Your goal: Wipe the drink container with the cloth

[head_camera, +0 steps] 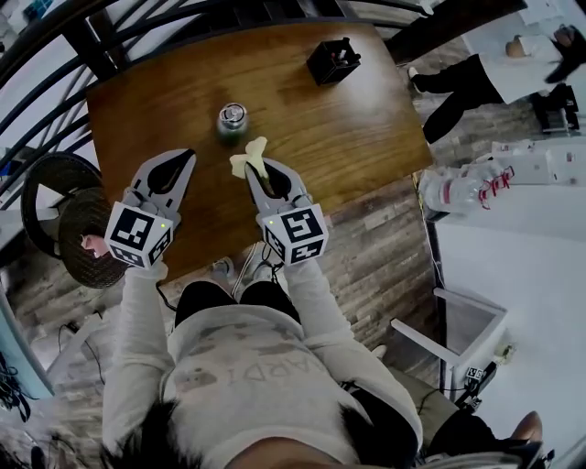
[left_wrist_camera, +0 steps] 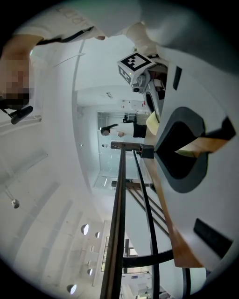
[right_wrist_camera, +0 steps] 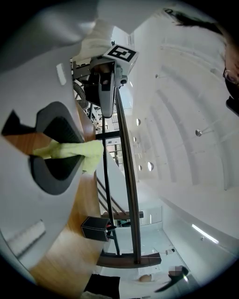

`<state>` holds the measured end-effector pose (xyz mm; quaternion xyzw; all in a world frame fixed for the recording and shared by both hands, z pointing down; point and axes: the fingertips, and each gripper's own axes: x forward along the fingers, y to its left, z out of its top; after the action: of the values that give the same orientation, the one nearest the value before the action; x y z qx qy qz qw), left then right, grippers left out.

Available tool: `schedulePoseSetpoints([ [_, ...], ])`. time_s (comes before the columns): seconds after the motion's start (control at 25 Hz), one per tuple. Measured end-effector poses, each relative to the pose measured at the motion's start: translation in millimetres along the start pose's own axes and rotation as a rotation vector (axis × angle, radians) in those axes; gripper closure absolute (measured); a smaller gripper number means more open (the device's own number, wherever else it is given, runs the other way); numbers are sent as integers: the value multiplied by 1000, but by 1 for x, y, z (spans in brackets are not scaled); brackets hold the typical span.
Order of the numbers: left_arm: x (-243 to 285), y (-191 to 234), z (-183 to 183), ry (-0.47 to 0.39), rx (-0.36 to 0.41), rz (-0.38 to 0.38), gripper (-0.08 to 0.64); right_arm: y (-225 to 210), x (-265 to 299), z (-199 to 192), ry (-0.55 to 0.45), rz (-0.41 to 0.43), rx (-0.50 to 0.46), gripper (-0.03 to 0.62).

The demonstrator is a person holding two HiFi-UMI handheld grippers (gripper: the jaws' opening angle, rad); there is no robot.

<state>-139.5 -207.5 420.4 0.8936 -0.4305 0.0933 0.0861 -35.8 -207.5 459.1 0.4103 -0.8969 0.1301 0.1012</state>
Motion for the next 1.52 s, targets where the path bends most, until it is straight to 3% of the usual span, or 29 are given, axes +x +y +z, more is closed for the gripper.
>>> schedulePoseSetpoints([
  [1.52,-99,-82,81,-224,27,211,558,30,-124,96,-229,36,-101,529],
])
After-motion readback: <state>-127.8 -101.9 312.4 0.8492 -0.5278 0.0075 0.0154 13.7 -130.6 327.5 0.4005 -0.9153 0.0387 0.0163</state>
